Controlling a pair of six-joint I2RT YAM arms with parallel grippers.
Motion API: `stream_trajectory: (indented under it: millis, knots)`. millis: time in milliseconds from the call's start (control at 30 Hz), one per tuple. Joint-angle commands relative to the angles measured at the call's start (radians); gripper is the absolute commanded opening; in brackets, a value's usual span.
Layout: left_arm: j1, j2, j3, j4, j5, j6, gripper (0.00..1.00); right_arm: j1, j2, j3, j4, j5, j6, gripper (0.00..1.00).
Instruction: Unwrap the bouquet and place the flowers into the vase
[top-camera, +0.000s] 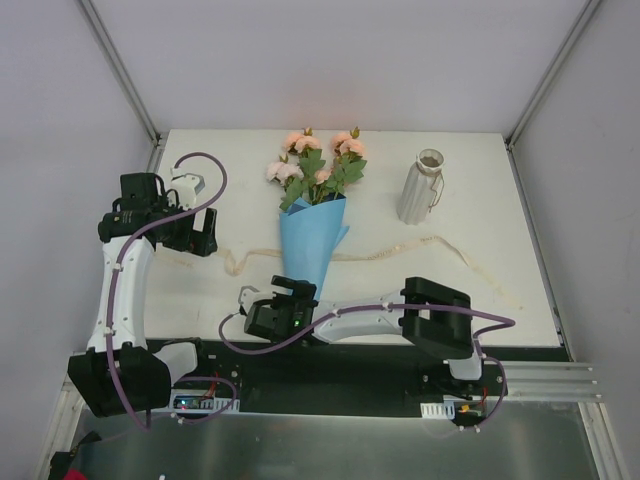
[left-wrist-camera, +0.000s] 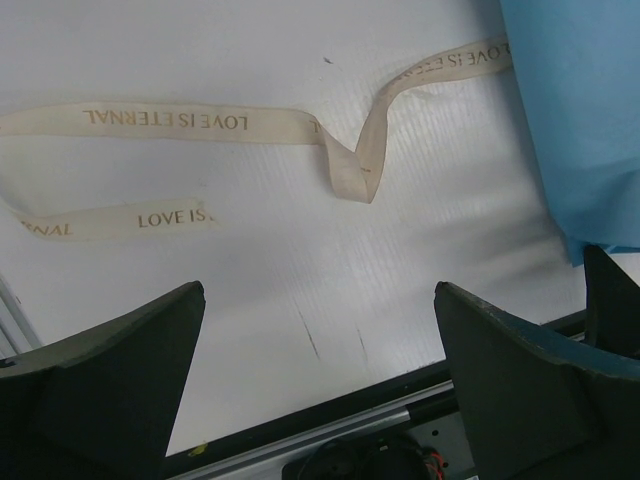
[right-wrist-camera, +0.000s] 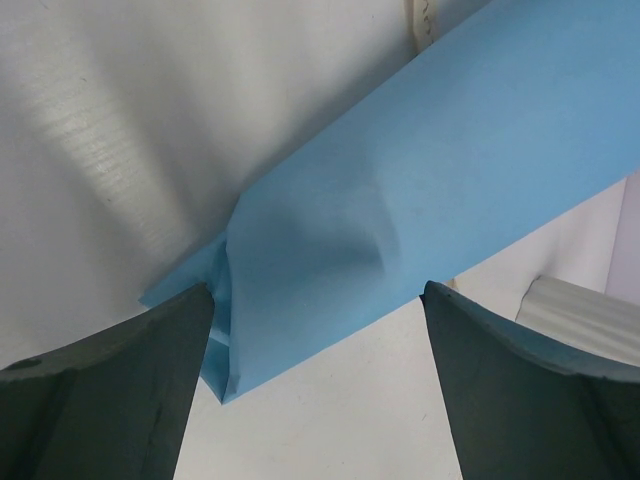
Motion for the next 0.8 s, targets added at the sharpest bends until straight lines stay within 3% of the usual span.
stream_trajectory:
  millis: [0,167,500,767]
  knots:
    - [-0.003,-0.015,0.044,-0.04,0.008,0.017,0.99,0.001,0.013,-0.01,0.018,0.029,0.033,0.89]
    - [-0.003,-0.026,0.03,-0.041,-0.006,0.029,0.99,0.001,0.038,-0.025,0.055,0.091,0.033,0.88]
    - [-0.003,-0.04,0.038,-0.04,-0.003,0.037,0.99,0.016,0.084,-0.057,0.276,0.387,-0.036,0.79]
    - [-0.002,-0.064,0.035,-0.04,0.0,0.043,0.99,0.074,0.035,-0.115,0.563,0.492,-0.139,0.58]
